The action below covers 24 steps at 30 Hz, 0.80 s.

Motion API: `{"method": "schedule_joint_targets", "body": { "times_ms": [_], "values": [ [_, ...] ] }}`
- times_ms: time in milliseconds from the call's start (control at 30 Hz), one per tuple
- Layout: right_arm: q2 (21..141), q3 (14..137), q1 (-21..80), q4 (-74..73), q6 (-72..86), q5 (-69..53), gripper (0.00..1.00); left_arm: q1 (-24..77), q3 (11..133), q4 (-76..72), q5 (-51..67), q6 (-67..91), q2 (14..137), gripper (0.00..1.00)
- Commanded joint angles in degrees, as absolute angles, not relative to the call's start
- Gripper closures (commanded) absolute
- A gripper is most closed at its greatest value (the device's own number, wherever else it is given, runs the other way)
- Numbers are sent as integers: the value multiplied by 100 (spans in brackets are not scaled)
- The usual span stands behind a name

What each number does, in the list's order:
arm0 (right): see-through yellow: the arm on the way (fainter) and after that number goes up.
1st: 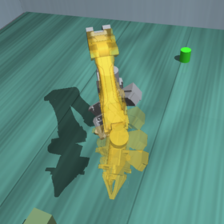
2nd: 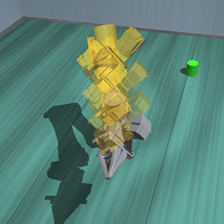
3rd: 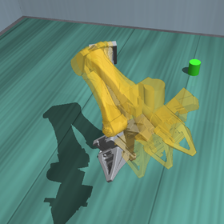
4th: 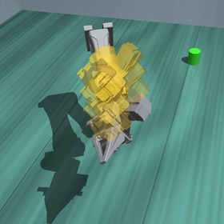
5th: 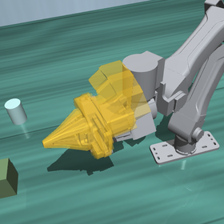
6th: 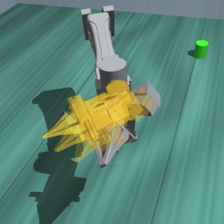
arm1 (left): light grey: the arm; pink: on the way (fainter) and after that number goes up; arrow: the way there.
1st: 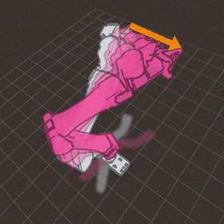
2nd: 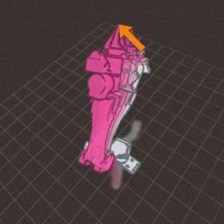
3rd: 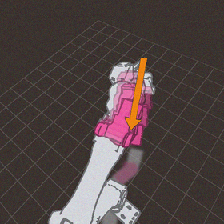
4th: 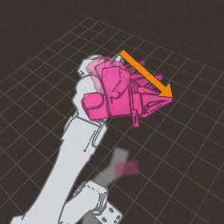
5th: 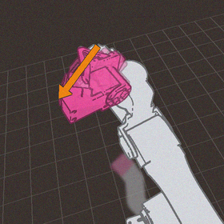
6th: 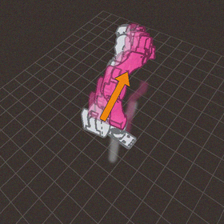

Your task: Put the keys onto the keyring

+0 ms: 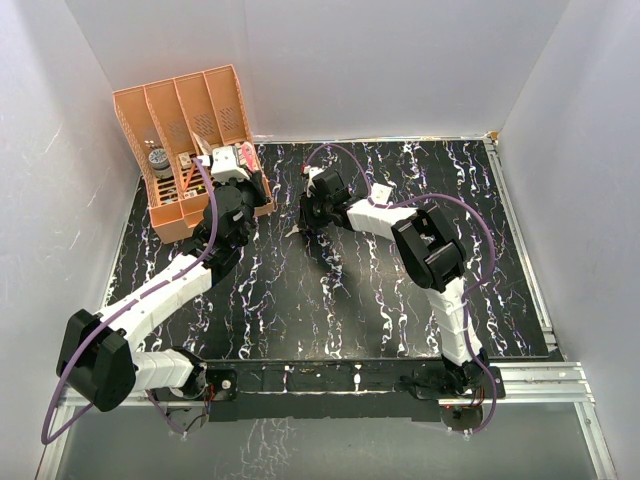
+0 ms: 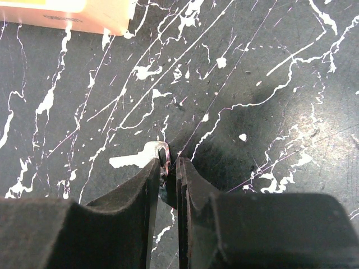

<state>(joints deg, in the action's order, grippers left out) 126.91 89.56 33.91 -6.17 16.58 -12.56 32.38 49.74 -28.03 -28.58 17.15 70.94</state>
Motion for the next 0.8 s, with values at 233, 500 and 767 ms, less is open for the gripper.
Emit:
{"method": "schedule_joint_targets", "body": {
  "times_ms": [233,500,767],
  "values": [
    [12512,8983,3397,-430,1608,-1100,96,3215,4976,-2892,-2962,1706,6998,100],
    [11616,8630,3400,-317,1545,-1084,99,3207,5048,-2811,-2950,1696,6940,100],
    [9803,7442,3399,166,1124,-1283,100,3205,5234,-2612,-2591,2072,6942,100]
  ]
}}
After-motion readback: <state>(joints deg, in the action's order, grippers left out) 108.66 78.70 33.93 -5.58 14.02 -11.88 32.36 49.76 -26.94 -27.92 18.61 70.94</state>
